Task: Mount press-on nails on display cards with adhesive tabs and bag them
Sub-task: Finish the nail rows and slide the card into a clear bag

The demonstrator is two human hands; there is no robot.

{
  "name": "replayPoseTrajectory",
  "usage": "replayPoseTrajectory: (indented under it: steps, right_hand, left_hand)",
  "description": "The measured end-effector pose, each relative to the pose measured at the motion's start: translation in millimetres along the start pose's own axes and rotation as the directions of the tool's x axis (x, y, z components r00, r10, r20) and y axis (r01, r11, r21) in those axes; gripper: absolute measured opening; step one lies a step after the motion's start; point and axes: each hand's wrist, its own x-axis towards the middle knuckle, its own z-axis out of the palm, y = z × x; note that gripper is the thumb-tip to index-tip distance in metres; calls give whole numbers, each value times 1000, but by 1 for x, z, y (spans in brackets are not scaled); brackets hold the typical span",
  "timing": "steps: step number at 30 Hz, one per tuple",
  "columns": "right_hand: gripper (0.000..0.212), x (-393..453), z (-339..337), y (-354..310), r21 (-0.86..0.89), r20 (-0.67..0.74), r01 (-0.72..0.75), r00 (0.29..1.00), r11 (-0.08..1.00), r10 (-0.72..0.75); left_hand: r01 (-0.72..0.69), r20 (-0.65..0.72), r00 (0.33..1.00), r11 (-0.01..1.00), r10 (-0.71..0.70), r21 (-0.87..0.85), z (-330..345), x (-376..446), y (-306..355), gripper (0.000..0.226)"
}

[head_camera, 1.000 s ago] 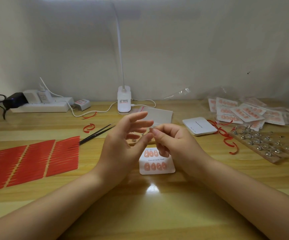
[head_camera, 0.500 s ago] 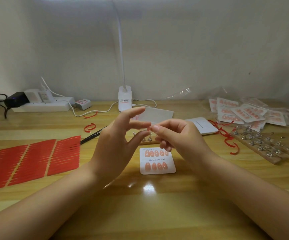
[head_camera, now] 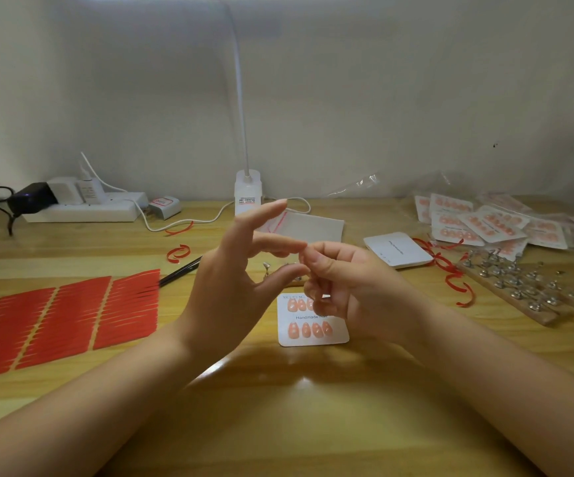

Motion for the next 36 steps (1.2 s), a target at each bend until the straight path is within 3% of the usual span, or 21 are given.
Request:
replayPoseTrajectory:
  steps: [4, 7, 9, 11, 13, 16, 19, 21, 29, 36]
  right_hand:
    - [20, 0, 0, -2, -54, -45, 2, 999, 999, -5]
    - [33, 0, -5, -10, -319, -173, 25, 981, 947, -84]
    - [31, -2, -11, -21, -632, -182, 6, 971, 775, -155]
    - [27, -6, -19, -33, -876, -116, -45, 986, 480, -120]
    - [37, -11, -24, -41, -965, -98, -106, 994, 241, 46]
    - [64, -12, -26, -39, -983, -127, -151, 972, 109, 197]
    - [87, -10, -27, -29, -988, -125, -144, 960, 58, 252]
    - [91, -8, -28, -23, -992, -109, -123, 957, 34, 267]
    - [88, -6, -36, -17, -977, -127, -167, 957, 136, 261]
    - [85, -3, -39, -14, -960, -128, -189, 952, 207, 278]
  left_hand:
    - [45, -30, 999, 998, -46, -44, 0, 0, 0, 70]
    - [88, -54, 994, 994, -92, -69, -1, 1, 0, 71]
    - [95, -66, 993, 993, -99, -72, -1, 2, -1, 71]
    - [103, -69, 992, 991, -108, -82, -1, 2, -1, 70]
    - [107, -67, 991, 991, -113, -84, -1, 1, -1, 69]
    - [100, -56, 993, 992, -105, -82, -1, -1, 1, 66]
    - [82, -52, 995, 995, -85, -58, 0, -2, 0, 63]
    - [90, -51, 994, 994, -92, -56, 1, -3, -1, 60]
    - [49, 76, 996, 997, -53, 52, 4, -9, -9, 15]
    - [98, 168, 979, 989, -115, 108, 3, -12, -8, 23]
